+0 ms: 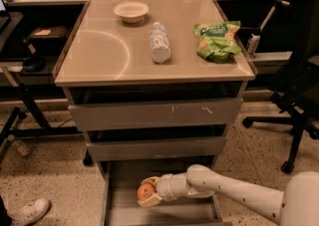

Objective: Pick orange from bottom drawer and place on counter

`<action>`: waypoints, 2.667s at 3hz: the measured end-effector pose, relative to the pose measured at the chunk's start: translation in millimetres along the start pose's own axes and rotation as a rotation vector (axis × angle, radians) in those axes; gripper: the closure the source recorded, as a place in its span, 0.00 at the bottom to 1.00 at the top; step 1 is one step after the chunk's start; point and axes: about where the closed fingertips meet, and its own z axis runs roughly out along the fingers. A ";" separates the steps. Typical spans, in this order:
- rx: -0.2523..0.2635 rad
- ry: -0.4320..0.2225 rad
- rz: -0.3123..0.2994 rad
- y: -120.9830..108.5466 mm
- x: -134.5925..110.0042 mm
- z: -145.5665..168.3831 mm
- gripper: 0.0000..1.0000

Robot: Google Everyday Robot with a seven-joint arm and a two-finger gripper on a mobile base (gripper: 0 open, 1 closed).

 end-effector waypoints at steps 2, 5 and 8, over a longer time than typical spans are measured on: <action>-0.041 -0.001 -0.005 11.9 -26.7 -1.7 1.00; -0.096 0.007 -0.064 46.6 -138.5 -25.7 1.00; -0.066 -0.053 -0.206 79.5 -264.3 -95.0 1.00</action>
Offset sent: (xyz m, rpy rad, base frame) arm -0.0093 0.0283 0.0651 0.0233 0.0325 0.0849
